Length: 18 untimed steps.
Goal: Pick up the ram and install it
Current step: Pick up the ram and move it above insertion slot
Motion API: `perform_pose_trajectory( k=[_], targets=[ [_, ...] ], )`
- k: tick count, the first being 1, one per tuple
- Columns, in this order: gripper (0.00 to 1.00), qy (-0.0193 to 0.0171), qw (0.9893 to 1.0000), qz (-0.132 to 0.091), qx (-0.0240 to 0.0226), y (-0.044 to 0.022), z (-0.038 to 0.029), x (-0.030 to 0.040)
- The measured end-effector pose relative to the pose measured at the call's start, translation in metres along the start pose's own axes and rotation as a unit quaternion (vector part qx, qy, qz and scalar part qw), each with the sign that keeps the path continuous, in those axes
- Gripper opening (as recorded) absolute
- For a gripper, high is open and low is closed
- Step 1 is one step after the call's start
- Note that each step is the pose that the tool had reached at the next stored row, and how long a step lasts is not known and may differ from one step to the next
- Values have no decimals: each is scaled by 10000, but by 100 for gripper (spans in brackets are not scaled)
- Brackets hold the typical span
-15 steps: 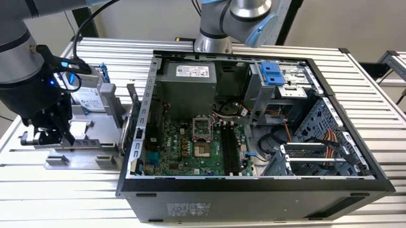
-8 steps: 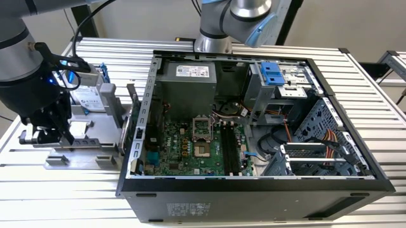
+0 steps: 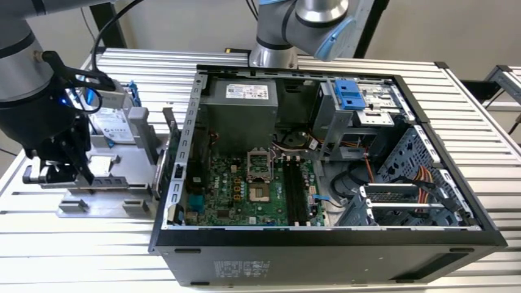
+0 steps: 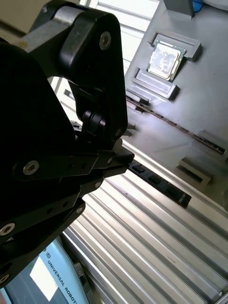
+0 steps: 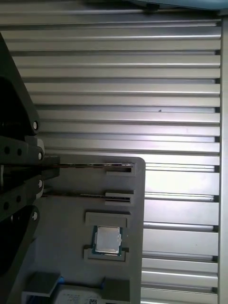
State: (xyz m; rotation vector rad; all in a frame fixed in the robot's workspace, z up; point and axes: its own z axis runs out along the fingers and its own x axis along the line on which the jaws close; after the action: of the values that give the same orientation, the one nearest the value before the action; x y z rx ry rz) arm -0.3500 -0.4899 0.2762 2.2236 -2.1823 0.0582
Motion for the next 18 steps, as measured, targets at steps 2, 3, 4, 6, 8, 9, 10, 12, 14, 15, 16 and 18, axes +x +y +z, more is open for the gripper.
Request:
perform_pose_trajectory(
  k=[2,3,4,6,8,9,10,12,14,15,16,18],
  targets=[
    [0,1,10000,0,0,0,-10,0],
    [0,3,10000,0,0,0,-16,1],
    [0,4,10000,0,0,0,-21,1],
    [0,7,10000,0,0,-1,-32,2],
    [0,10,10000,0,0,0,-44,2],
    [0,12,10000,0,-1,-1,-51,3],
    [0,14,10000,0,-1,-1,-57,3],
    [0,17,10000,0,0,-1,-67,3],
    [0,21,10000,-1,0,-1,-78,4],
    [0,23,10000,-1,0,-1,-84,4],
    [0,24,10000,0,0,-1,-86,4],
    [0,26,10000,-1,0,-1,-92,4]
  ],
)
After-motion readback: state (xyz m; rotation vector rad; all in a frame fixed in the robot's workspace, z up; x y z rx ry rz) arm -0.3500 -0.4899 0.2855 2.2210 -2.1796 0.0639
